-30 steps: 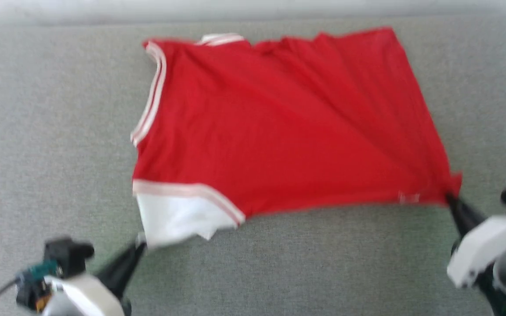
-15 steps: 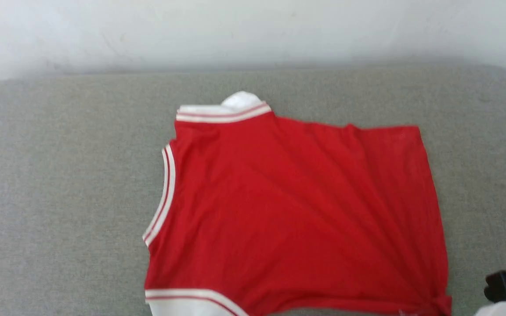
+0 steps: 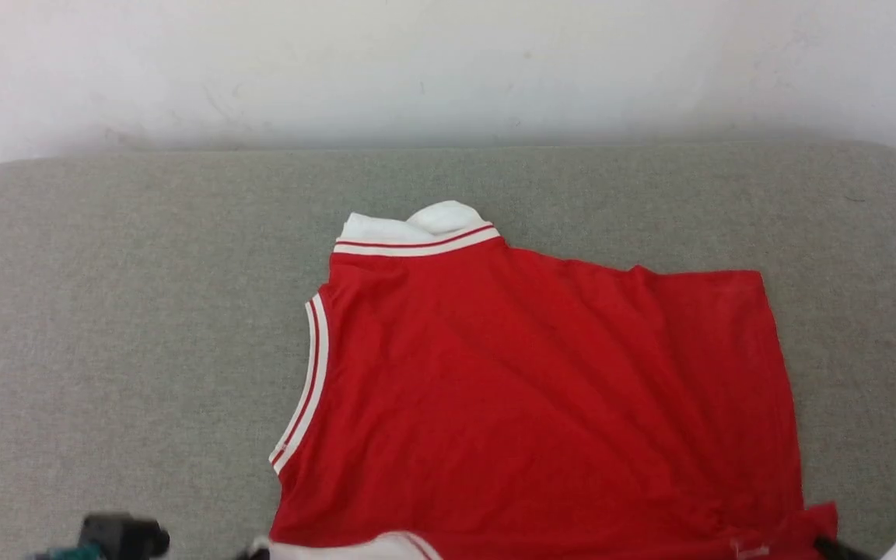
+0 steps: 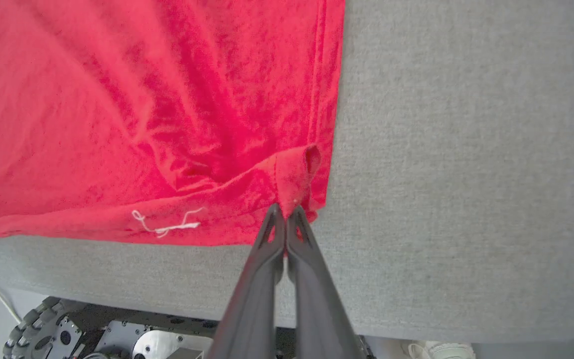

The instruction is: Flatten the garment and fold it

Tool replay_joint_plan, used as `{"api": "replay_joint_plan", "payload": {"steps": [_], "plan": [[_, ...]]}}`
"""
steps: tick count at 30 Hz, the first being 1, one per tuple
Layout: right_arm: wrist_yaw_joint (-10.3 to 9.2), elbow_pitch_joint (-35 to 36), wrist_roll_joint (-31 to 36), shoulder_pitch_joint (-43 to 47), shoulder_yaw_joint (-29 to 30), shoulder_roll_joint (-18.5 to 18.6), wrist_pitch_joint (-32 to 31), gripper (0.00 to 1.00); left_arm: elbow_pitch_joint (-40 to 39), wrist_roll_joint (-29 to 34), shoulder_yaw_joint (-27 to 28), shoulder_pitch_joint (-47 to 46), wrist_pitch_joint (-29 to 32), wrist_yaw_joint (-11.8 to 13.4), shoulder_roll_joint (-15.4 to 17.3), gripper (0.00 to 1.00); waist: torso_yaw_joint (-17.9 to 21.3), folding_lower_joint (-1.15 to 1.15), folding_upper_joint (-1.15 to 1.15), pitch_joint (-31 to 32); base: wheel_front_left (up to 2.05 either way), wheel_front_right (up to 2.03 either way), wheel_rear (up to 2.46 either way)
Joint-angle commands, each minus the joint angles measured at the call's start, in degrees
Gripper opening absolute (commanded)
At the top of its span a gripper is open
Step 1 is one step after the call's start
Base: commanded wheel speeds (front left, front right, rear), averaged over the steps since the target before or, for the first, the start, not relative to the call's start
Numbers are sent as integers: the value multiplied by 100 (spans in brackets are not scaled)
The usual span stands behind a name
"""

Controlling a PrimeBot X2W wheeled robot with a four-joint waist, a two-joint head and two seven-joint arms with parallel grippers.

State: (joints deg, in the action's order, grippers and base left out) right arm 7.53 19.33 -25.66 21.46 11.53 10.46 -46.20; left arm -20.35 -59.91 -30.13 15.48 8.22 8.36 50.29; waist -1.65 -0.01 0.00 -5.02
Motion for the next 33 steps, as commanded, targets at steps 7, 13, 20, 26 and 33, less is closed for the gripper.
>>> {"api": "replay_joint_plan", "payload": {"steps": [7, 13, 20, 26, 33], "plan": [[-4, 7, 282, -987, -205, 239, 446, 0, 77, 549, 300, -1165, -311, -226, -53, 0, 103, 1, 0, -562, 0, 0, 0], [-4, -370, 444, -1803, -458, 339, 555, 0, 651, 713, 371, -1982, -506, -513, -334, 0, 180, 1, 0, -1052, 0, 0, 0], [-4, -1087, 541, -2415, -727, 379, 457, 0, 1682, 1004, 102, -2760, -625, -921, -746, 0, 134, 1, 0, -1484, 0, 0, 0], [-4, -1486, 544, -2604, -816, 337, 294, 0, 2581, 1163, -188, -3154, -692, -1154, -1149, 0, 98, 1, 0, -1593, 0, 0, 0], [-4, -1572, 481, -2658, -792, 280, 401, 100, 3109, 1210, -280, -3329, -727, -1175, -1349, 32, 100, 1, 0, -1569, 0, 0, 0]]}}
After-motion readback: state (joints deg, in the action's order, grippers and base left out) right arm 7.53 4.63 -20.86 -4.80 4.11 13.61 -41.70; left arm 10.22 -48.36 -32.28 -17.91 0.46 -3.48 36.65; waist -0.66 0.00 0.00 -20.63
